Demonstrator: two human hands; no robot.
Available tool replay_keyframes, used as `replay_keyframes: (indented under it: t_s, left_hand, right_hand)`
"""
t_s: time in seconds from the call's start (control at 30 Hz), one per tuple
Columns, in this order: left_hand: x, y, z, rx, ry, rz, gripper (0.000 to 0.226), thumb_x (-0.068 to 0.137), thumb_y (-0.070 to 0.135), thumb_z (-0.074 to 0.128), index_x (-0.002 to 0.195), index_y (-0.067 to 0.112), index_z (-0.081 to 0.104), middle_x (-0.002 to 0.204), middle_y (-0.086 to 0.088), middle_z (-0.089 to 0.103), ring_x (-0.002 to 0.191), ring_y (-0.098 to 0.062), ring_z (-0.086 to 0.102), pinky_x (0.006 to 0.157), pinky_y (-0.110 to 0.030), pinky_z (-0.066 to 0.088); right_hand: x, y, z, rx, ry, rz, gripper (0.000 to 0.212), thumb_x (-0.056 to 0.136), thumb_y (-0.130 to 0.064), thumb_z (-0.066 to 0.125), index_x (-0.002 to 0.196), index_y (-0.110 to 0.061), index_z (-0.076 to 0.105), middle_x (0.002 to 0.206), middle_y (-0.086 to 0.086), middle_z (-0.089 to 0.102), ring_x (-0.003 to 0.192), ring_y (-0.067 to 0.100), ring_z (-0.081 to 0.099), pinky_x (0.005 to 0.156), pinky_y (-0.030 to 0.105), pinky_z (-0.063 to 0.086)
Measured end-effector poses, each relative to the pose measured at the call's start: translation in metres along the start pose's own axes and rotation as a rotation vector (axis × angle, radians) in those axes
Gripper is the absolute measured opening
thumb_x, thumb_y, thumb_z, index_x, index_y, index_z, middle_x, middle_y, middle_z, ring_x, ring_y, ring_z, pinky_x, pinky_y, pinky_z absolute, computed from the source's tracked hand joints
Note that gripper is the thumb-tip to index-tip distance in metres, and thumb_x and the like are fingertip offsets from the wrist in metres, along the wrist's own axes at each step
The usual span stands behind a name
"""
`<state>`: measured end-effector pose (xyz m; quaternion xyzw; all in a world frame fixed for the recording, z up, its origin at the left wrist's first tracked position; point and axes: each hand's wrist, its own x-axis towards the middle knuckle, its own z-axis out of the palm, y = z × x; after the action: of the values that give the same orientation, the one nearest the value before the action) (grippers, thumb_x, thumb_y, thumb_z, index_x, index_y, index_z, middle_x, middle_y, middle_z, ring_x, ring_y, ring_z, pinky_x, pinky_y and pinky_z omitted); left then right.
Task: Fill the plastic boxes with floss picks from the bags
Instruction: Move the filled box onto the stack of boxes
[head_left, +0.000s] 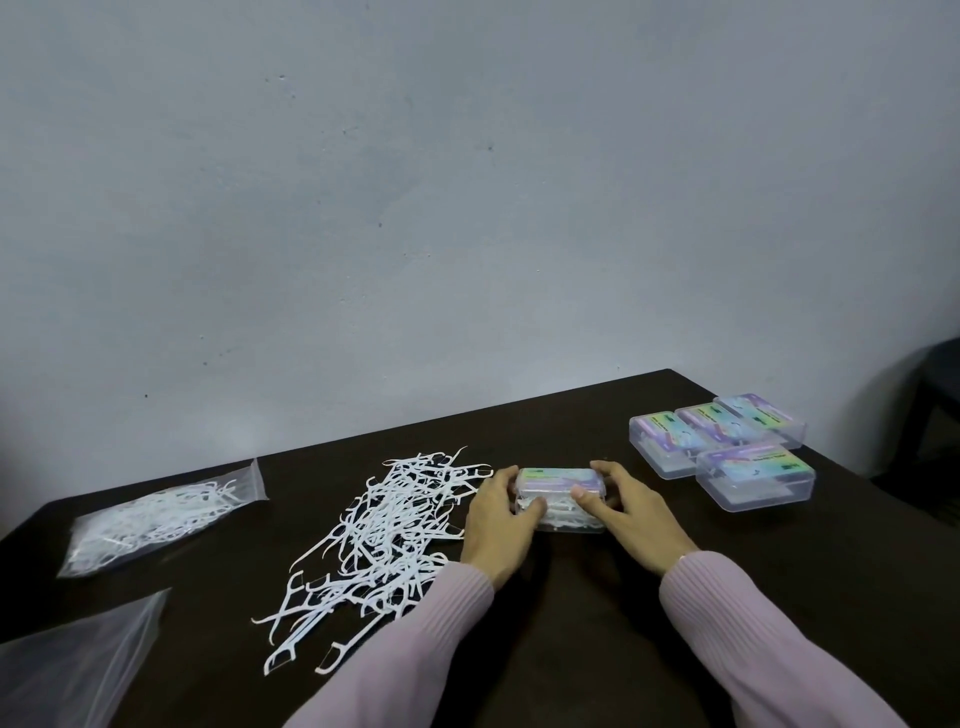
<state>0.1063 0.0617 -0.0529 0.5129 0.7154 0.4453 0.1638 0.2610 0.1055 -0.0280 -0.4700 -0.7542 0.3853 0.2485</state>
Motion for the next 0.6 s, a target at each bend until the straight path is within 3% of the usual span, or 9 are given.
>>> replay_keyframes:
  t_s: [0.17, 0.27, 0.43, 0.6]
  left_hand:
    - [-0.004, -0.002, -0.007, -0.048, -0.1, 0.023, 0.061, 0.089, 0.016, 0.061, 0.144, 0.017, 0.035, 0.136, 0.001, 0.05, 0.113, -0.008, 0.052, 0.103, -0.025, 0.041]
    - [-0.005, -0.006, -0.012, -0.007, -0.13, 0.081, 0.054, 0.089, 0.023, 0.063, 0.14, 0.026, 0.043, 0.131, 0.005, 0.054, 0.113, -0.008, 0.054, 0.103, -0.026, 0.042]
    - [-0.007, -0.002, -0.016, 0.293, -0.137, 0.271, 0.05, 0.095, 0.027, 0.054, 0.142, 0.02, 0.039, 0.129, 0.0, 0.056, 0.114, -0.01, 0.052, 0.097, -0.016, 0.037]
    - [-0.007, 0.006, -0.016, 0.659, -0.216, 0.378, 0.051, 0.102, 0.031, 0.034, 0.15, 0.016, 0.021, 0.143, -0.013, 0.044, 0.123, -0.025, 0.046, 0.103, -0.035, 0.038]
  right_hand:
    - [-0.003, -0.002, 0.0, -0.073, -0.04, 0.025, 0.069, 0.093, -0.035, 0.05, 0.148, -0.02, 0.011, 0.146, 0.008, 0.032, 0.131, 0.02, 0.035, 0.108, 0.035, 0.031]
    - [-0.003, -0.004, 0.0, -0.056, -0.043, 0.04, 0.069, 0.092, -0.033, 0.052, 0.148, -0.021, 0.014, 0.144, 0.01, 0.032, 0.129, 0.02, 0.038, 0.106, 0.035, 0.033]
    - [-0.004, -0.004, 0.001, -0.066, -0.044, 0.063, 0.07, 0.092, -0.032, 0.051, 0.148, -0.02, 0.011, 0.142, 0.011, 0.033, 0.127, 0.021, 0.04, 0.104, 0.033, 0.035]
    - [-0.003, -0.005, 0.004, -0.119, -0.05, 0.091, 0.069, 0.095, -0.035, 0.044, 0.149, -0.018, 0.004, 0.141, 0.012, 0.035, 0.126, 0.022, 0.041, 0.104, 0.034, 0.035]
